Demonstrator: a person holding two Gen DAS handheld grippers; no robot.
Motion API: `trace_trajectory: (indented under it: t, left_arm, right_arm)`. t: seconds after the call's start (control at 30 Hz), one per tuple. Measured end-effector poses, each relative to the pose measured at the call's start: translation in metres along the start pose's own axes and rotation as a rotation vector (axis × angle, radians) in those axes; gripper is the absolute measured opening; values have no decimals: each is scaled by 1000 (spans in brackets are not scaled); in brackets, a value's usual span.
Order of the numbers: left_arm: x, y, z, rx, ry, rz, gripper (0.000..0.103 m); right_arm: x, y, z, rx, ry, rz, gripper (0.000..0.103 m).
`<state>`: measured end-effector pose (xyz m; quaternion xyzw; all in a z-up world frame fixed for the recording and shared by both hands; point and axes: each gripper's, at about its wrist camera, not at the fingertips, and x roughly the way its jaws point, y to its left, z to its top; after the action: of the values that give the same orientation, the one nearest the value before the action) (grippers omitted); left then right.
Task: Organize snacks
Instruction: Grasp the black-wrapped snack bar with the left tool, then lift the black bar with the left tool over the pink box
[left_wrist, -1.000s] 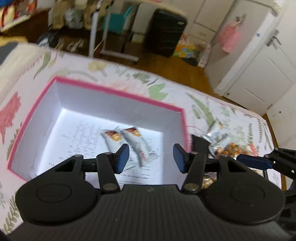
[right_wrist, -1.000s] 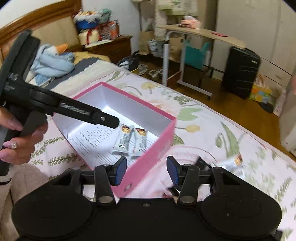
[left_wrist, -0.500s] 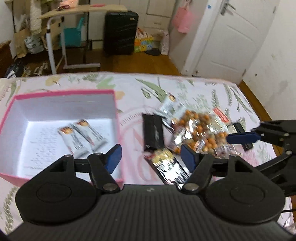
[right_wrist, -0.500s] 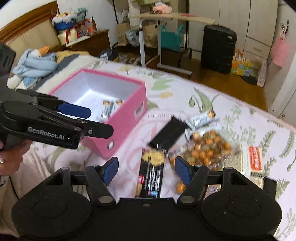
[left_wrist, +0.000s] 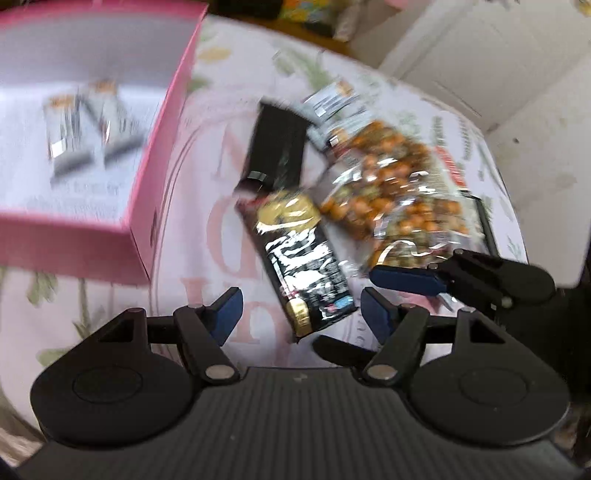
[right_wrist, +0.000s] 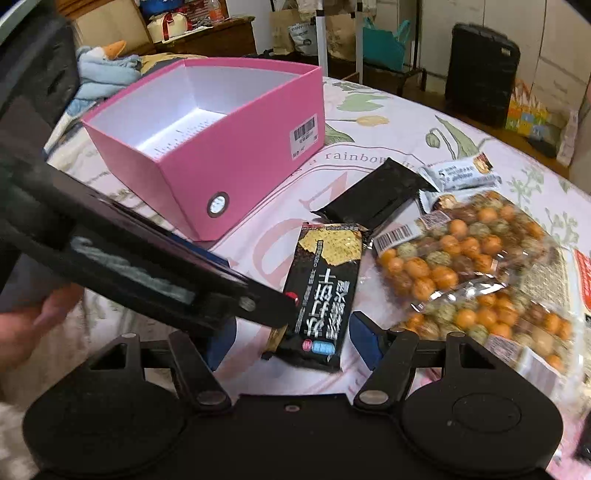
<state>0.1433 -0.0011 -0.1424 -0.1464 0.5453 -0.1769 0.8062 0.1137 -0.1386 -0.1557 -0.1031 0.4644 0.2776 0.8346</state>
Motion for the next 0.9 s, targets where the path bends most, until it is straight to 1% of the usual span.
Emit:
trace_trajectory:
  t: [0.07,0.1,0.23,0.3,0.33,0.37,0.43,0.53,0.6,0.77,0.9]
  left_arm:
    - [13,6,-1,-27,-5,0,69]
    - [18,8,-3,-31,-15,15,68]
    - [30,8,-5,-21,-30,27,69]
    - [32,3,-7,11,-42,44,69]
    - [34,1,-9,28,-46,45,70]
    - [37,-4,-7,39,-45,49,69]
    - [40,-7,-7,45,-52,49,68]
    - [40,-7,-5,35,-26,3,59]
    - [39,-3,-3,0,21,-45,55]
    - [30,-5,-4,0,72,-75,55]
    - [14,-11,-4,17,95,-98,55]
  right_arm:
    - [14,8,-3,-51,-3,-71,72]
    - [22,11,-4,-68,-3,-102,72]
    - [37,21,-13,-131,-38,-148,74]
    - [35,23,-15,-131,-58,-161,73]
    - [34,22,-16,-119,-61,-164,70]
    - [33,22,-16,-108,-65,-174,60]
    - [29,20,-14,-91,-63,-173,57]
    - [22,17,-12,-51,-53,-150,56]
    - [18,18,-10,-45,-43,-153,56]
    - [5,24,-3,-46,-6,-157,56]
    - [-12,30,1,-58,1,-158,56]
